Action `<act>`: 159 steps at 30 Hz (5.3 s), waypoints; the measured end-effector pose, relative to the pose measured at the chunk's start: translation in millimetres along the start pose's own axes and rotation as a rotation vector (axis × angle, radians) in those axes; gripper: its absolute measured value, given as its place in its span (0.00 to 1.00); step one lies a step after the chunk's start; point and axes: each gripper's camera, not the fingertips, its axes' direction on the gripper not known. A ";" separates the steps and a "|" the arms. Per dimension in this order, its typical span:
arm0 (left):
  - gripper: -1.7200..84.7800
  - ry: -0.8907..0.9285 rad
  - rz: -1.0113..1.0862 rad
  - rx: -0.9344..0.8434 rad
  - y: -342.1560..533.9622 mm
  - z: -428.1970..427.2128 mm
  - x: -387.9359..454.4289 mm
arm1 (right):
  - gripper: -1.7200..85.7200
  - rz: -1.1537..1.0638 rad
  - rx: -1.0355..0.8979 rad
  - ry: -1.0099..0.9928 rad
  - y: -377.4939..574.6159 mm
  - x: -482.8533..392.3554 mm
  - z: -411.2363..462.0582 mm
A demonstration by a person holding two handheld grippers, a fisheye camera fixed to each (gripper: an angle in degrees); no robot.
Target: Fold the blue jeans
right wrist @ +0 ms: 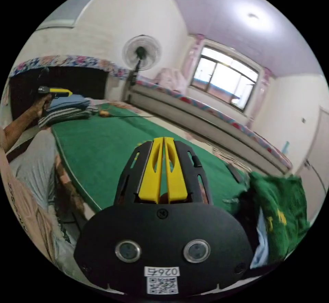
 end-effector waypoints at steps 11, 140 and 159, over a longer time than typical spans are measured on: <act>0.19 0.005 -0.834 0.054 178.7 -57.4 -377.5 | 0.07 -0.473 0.058 -0.591 -91.7 -429.7 142.1; 0.14 0.520 0.806 -0.617 -158.8 418.7 140.4 | 0.00 0.541 -0.640 -0.044 103.0 615.4 473.6; 0.16 0.452 0.767 -0.628 -147.4 398.6 144.3 | 0.18 0.537 -0.568 0.022 36.6 604.4 435.3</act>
